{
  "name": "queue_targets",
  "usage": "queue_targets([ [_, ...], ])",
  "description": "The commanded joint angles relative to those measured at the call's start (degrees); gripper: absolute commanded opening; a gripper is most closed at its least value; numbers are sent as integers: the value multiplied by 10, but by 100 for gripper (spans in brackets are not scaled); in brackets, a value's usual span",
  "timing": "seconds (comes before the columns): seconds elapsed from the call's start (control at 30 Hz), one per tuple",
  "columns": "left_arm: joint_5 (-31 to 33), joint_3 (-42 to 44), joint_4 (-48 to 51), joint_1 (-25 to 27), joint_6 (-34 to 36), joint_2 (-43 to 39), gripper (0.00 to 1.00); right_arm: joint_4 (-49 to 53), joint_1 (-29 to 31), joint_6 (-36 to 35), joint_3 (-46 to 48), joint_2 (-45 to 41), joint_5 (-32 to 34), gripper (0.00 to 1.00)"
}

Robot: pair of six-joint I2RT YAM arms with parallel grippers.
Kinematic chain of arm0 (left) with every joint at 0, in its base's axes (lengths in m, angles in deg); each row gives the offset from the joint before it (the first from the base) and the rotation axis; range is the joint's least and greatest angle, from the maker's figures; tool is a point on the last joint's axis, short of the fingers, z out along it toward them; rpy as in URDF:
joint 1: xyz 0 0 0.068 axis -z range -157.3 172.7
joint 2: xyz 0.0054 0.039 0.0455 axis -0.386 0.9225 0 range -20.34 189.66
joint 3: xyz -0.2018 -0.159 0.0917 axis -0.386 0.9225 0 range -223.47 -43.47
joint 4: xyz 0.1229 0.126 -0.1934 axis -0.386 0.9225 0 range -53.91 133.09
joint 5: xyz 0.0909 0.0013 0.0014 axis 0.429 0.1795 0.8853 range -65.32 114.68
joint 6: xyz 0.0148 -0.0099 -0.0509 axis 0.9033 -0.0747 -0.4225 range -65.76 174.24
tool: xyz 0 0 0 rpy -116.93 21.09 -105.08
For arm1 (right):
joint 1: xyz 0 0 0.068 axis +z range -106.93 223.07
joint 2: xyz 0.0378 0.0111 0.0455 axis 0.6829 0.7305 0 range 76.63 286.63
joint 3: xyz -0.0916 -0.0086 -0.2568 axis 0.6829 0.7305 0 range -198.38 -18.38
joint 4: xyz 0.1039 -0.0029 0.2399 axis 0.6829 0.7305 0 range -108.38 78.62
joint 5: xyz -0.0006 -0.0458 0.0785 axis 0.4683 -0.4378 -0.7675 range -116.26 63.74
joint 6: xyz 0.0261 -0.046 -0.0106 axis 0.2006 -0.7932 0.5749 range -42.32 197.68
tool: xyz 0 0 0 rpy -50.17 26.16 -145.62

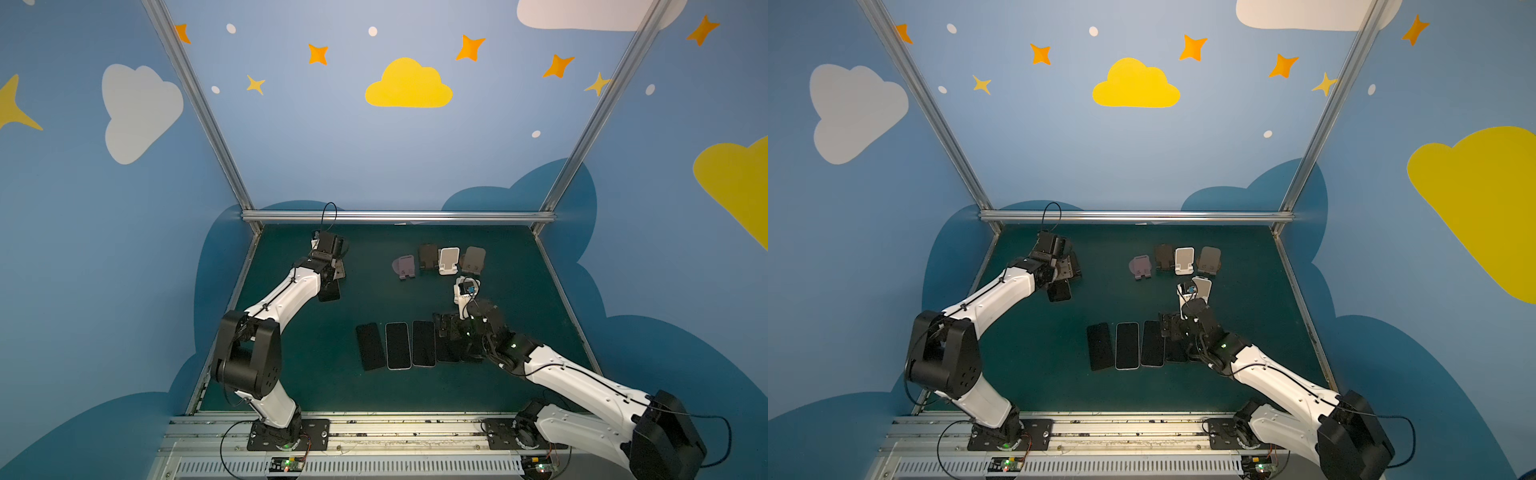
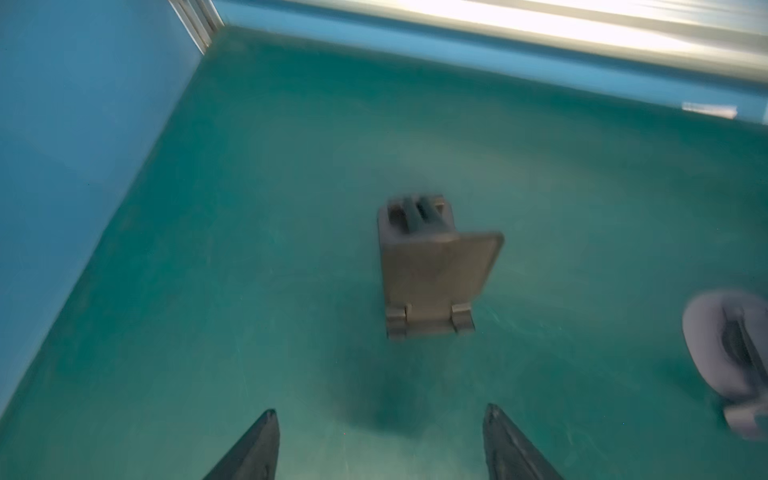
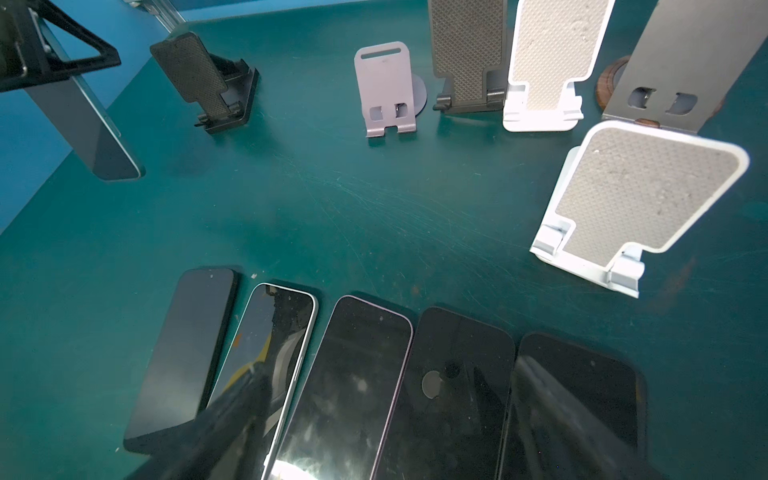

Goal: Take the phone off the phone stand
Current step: 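Lift the dark phone out of the black stand toward the robot, then lower the dark phone flat at the end of the phone row and open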

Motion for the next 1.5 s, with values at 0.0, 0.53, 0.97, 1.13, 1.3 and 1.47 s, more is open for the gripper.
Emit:
queue_targets([
  [0.0, -18, 7, 45, 12, -14, -26, 60, 4, -1, 4, -15, -3, -2, 91],
  [0.53, -112, 109, 132, 50, -88, -95, 58, 6, -1, 5, -12, -12, -1, 91],
  [0.97, -176, 152, 168, 72, -119, -45, 57, 0, -2, 4, -6, -17, 0, 91],
  [1.13, -177, 158, 192, 75, -123, -23, 57, -1, -1, 3, -6, -14, 1, 91],
  [1.3, -183, 161, 187, 78, -132, -5, 57, 0, -2, 4, -5, -13, 1, 91],
  [1.47, -218, 162, 184, 81, -132, 28, 58, -2, -1, 4, -5, -10, 1, 91],
])
